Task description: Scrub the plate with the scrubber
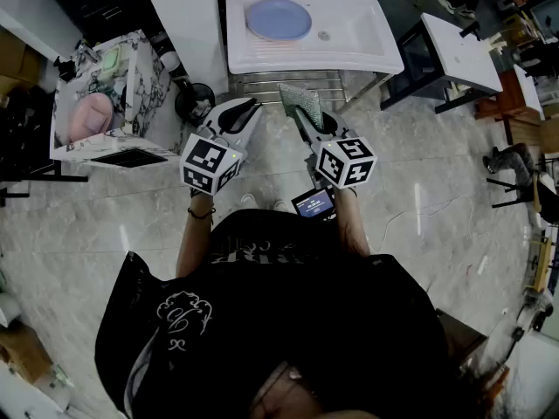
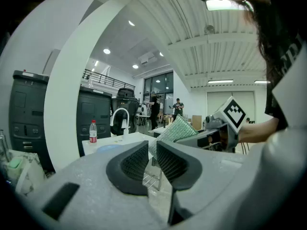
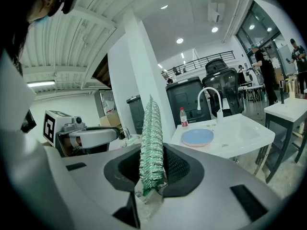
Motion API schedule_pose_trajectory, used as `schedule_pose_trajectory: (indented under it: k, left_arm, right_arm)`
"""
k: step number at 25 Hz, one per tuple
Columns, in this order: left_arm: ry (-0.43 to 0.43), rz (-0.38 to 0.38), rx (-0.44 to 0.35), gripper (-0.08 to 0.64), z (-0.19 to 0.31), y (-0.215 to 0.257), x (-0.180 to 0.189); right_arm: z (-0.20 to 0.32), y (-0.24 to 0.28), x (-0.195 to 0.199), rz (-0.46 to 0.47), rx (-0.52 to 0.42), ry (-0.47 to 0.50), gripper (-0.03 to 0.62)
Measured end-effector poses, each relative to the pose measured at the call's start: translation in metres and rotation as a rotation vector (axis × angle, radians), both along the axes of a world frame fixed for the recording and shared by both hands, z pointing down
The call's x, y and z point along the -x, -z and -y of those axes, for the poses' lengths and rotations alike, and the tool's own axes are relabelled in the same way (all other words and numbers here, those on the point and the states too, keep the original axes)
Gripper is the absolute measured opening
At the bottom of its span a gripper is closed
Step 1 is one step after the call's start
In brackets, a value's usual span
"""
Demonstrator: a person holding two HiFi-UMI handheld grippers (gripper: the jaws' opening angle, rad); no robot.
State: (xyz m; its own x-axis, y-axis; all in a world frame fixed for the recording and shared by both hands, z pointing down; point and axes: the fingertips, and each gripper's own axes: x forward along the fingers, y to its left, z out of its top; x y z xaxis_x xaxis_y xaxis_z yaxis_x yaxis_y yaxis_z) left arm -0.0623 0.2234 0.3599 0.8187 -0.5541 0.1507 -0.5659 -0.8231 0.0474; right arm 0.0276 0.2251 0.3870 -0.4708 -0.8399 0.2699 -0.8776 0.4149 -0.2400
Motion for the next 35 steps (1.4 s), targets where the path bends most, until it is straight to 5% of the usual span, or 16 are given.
schedule_pose_trajectory:
  k: [19, 26, 35]
  left_arm:
    - [-0.041, 0.020, 0.057, 0.046, 0.006, -0.028, 0.012]
    - [-0.053, 0.033, 0.077, 0.046, 0.032, -0.038, -0.013]
    - [0.042, 0.045, 0.087, 0.046, 0.122, -0.039, -0.061]
  right_arm:
    - [-0.001, -0.010, 0.015, -0.105, -0.003, -0.023, 0.086]
    - [0.029, -0.022, -0.014, -0.092, 0.021, -0.040, 0.086]
    - [0.121, -0.025, -0.070, -0.117, 0.013, 0.040, 0.086]
